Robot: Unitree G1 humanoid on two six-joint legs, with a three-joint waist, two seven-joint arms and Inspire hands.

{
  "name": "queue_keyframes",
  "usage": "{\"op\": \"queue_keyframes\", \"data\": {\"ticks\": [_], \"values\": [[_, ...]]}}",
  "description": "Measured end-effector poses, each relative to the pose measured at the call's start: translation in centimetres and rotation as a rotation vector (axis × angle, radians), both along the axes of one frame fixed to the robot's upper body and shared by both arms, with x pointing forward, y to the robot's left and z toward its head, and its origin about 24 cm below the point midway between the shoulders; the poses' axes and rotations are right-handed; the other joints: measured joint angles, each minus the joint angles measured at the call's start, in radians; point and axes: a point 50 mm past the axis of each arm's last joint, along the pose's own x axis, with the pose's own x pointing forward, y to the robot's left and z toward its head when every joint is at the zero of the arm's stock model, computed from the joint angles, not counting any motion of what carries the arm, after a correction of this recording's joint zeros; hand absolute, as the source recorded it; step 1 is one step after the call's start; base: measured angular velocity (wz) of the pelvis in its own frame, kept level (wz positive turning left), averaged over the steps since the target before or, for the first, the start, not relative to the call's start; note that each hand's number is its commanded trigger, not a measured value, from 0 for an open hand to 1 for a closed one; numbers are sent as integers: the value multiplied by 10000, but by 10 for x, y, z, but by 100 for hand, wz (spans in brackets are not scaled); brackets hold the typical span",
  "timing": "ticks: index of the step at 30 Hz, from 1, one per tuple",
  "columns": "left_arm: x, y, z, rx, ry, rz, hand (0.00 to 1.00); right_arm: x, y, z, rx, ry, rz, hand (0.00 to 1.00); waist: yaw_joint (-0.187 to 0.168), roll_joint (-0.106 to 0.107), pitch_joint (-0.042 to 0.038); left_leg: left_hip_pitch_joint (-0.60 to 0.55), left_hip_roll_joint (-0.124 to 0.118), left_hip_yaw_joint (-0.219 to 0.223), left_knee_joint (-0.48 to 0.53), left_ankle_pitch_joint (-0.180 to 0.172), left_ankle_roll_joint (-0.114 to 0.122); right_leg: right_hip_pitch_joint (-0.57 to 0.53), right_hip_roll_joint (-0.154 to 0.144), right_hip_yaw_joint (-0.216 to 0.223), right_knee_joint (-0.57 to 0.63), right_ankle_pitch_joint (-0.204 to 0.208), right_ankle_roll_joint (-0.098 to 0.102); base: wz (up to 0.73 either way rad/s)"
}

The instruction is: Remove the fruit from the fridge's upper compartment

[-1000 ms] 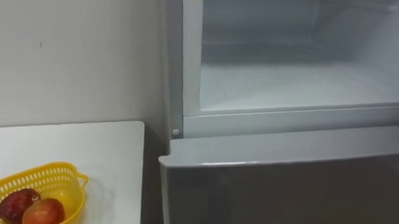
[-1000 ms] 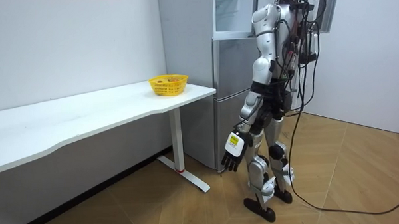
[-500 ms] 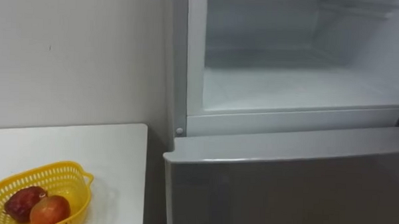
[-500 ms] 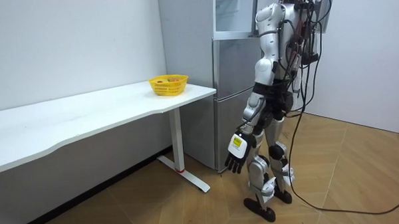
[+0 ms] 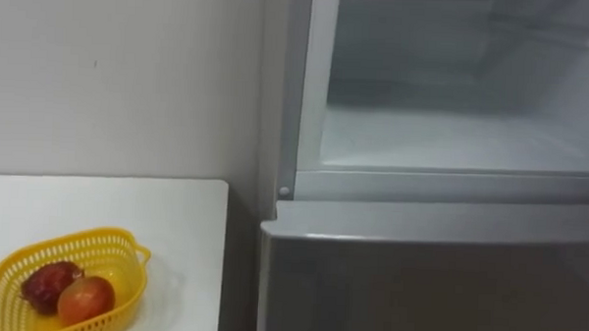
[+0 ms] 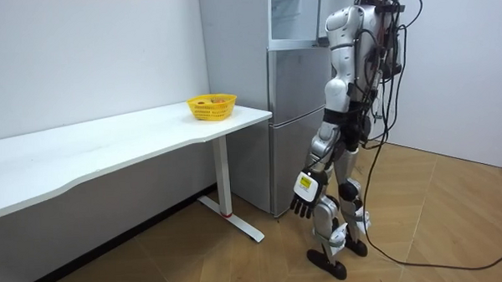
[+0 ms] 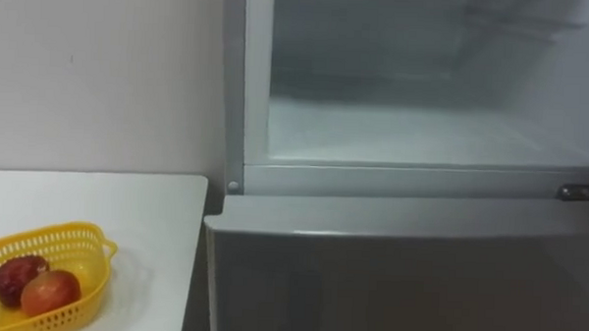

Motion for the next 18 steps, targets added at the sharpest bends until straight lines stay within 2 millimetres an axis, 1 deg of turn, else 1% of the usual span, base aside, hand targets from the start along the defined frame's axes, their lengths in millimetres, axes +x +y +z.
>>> {"op": "queue_keyframes", "data": {"ticks": [4,13,18], "values": [[-4,-2,-1,-100,157,41,0,0,0,0,-43,22,3,0,-1,7,-4,11,17,-6,-4,6,-10,18,20,-3,17,16,-26,0],[-3,-3,-1,-327,179,26,0,1,0,0,-63,85,100,0,-1,34,-17,60,17,-14,-30,8,-10,67,23,7,47,22,-31,0],[-6,-5,-2,-565,383,41,0,4,2,0,-159,433,616,0,-3,50,-16,64,21,-9,-52,9,-12,22,33,83,72,25,-37,-4]]}}
